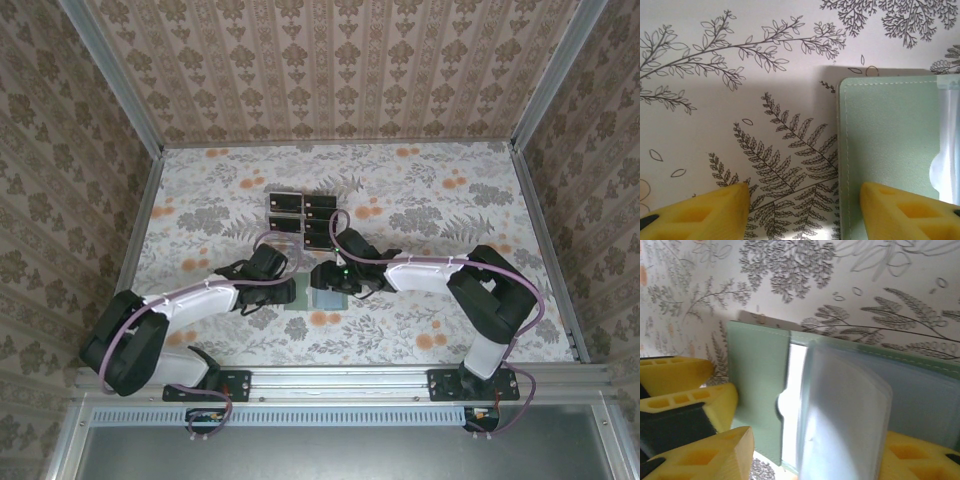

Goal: Put the credit cards into the card holder

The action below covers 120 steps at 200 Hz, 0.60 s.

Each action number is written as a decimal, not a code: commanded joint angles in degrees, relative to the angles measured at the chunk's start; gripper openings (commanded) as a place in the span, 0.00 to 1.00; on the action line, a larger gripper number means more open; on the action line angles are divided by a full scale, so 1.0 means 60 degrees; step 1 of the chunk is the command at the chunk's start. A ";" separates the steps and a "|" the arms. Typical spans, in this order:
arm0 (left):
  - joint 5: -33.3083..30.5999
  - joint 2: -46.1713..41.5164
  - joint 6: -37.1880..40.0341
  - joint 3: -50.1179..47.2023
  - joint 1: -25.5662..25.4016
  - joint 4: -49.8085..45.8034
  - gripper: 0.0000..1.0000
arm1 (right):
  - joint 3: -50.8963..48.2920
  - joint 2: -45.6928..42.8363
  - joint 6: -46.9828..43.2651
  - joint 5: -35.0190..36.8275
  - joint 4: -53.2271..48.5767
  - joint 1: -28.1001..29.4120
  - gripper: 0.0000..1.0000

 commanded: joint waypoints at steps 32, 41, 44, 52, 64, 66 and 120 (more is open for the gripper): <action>-0.0376 -0.1752 -0.0713 -0.0316 -0.0098 -0.0849 0.62 | 0.1029 0.0464 0.0188 -0.0130 -0.0515 0.0420 0.57; -0.0690 -0.2199 -0.0825 -0.0363 -0.0075 -0.1108 0.62 | 0.1218 0.0580 0.0201 -0.0086 -0.0630 0.0486 0.57; -0.0775 -0.2350 -0.0869 -0.0385 -0.0048 -0.1194 0.62 | 0.1277 0.0632 0.0201 -0.0079 -0.0660 0.0499 0.57; -0.1000 -0.2745 -0.0961 -0.0435 0.0003 -0.1415 0.62 | 0.1443 0.0767 0.0211 -0.0078 -0.0709 0.0549 0.57; -0.1286 -0.3309 -0.1085 -0.0507 0.0084 -0.1751 0.62 | 0.1710 0.1029 0.0244 -0.0099 -0.0760 0.0605 0.57; -0.1323 -0.3396 -0.1106 -0.0529 0.0105 -0.1786 0.62 | 0.1740 0.1078 0.0254 -0.0094 -0.0762 0.0624 0.57; -0.1093 -0.4177 -0.0992 -0.0697 0.0444 -0.2023 0.63 | 0.2233 0.1066 0.0136 0.0009 -0.1082 0.0697 0.57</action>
